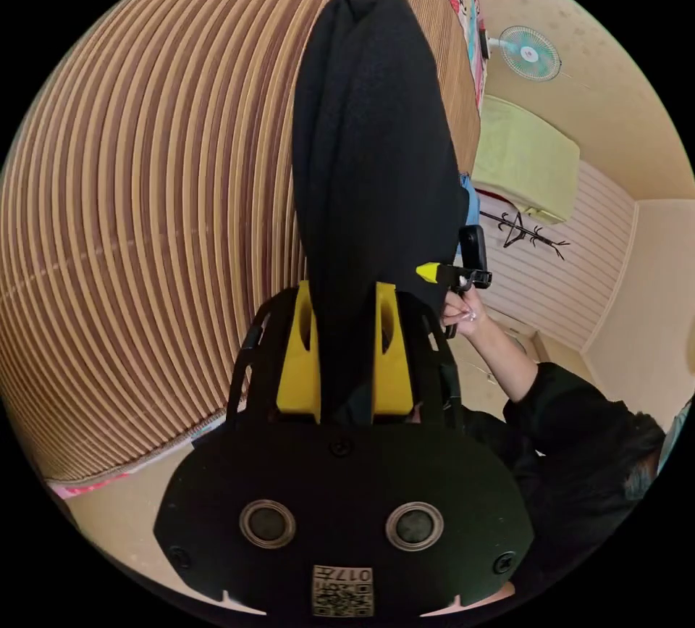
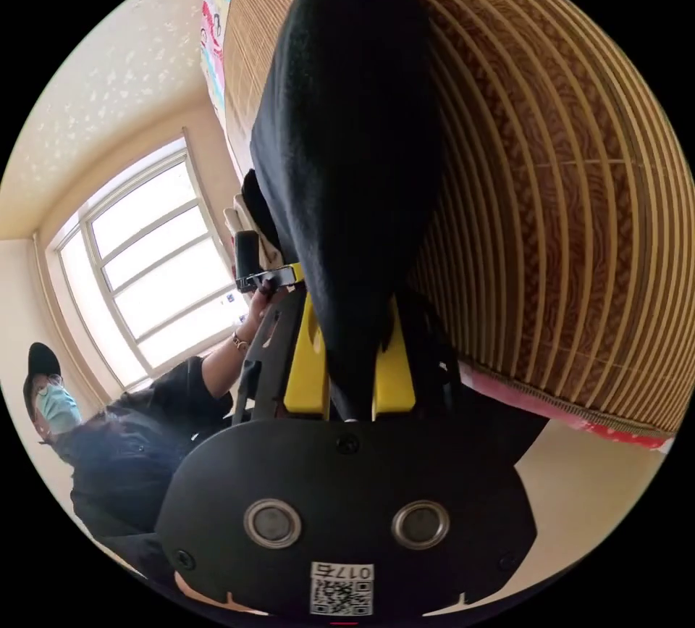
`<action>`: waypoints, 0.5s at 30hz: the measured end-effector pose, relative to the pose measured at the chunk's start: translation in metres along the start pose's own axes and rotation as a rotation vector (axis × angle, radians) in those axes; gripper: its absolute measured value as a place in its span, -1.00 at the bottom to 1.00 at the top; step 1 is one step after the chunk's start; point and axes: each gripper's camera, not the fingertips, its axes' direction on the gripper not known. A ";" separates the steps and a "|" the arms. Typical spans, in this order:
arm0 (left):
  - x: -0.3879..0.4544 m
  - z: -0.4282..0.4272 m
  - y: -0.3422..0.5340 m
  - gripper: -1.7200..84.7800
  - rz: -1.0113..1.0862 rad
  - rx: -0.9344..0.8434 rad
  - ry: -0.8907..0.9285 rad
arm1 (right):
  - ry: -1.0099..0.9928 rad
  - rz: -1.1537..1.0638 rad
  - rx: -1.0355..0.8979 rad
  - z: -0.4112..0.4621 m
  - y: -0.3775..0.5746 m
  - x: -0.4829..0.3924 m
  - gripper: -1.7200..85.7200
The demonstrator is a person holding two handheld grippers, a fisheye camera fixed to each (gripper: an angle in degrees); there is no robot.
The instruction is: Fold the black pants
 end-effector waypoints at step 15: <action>0.143 -0.227 0.331 -0.75 0.128 0.592 -0.242 | -0.090 -0.647 -0.236 0.222 -0.018 -0.265 -0.81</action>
